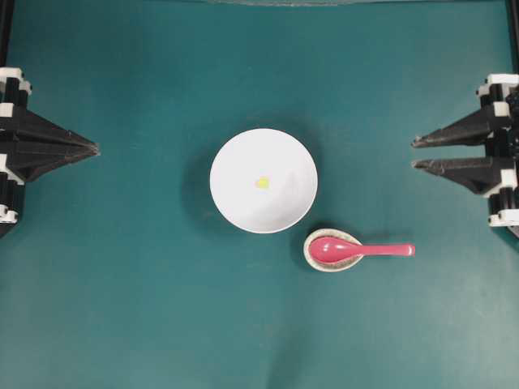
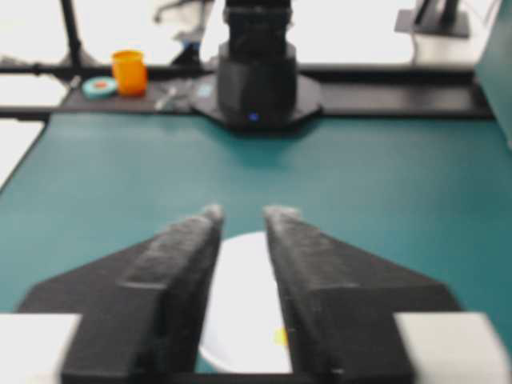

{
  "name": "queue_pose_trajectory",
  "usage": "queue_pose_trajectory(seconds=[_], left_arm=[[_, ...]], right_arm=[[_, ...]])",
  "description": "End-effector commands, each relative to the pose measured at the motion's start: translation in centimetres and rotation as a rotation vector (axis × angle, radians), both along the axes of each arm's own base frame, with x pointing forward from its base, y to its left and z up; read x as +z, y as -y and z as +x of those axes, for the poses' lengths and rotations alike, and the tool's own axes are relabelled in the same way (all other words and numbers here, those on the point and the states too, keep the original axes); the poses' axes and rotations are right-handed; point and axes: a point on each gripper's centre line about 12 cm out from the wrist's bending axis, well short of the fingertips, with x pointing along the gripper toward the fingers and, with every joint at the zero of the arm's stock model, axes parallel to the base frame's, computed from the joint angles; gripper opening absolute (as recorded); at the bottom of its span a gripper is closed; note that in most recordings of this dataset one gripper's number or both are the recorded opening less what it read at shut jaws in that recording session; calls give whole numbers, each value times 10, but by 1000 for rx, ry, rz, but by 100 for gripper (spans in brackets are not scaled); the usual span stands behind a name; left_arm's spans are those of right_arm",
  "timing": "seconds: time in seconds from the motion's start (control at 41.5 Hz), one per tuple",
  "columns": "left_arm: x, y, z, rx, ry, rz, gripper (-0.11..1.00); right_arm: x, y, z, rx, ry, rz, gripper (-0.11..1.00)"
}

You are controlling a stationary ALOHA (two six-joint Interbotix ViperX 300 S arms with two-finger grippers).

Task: Scoop the yellow hexagonal prism block from the bowl with a spoon using the right arm.
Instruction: 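Move the right gripper toward the pink spoon handle, then close the right gripper on the pink spoon handle end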

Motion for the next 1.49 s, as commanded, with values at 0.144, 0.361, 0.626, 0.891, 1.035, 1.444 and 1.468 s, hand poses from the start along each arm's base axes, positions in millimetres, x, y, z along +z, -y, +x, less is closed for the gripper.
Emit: queue_pose_trajectory(seconds=[0.144, 0.361, 0.626, 0.891, 1.035, 1.444, 1.468], left_arm=[[8, -1, 2, 3, 12, 2, 2], [8, -1, 1, 3, -2, 2, 2], [8, -1, -1, 3, -9, 0, 2], [9, -1, -2, 3, -3, 2, 2], [10, -1, -2, 3, 0, 2, 2], [10, -1, -2, 3, -2, -3, 2], [10, -1, -2, 3, -2, -3, 2]], right_arm=[[-15, 1, 12, -16, -81, 65, 52], [-42, -2, 30, -21, -174, 110, 52], [-78, -17, 52, 15, -252, 111, 53], [-118, -39, 54, 36, -278, 146, 53], [-135, -50, 47, 16, -259, 178, 53], [-173, -78, 37, -11, -266, 150, 52], [-175, -78, 36, -17, -274, 149, 52]])
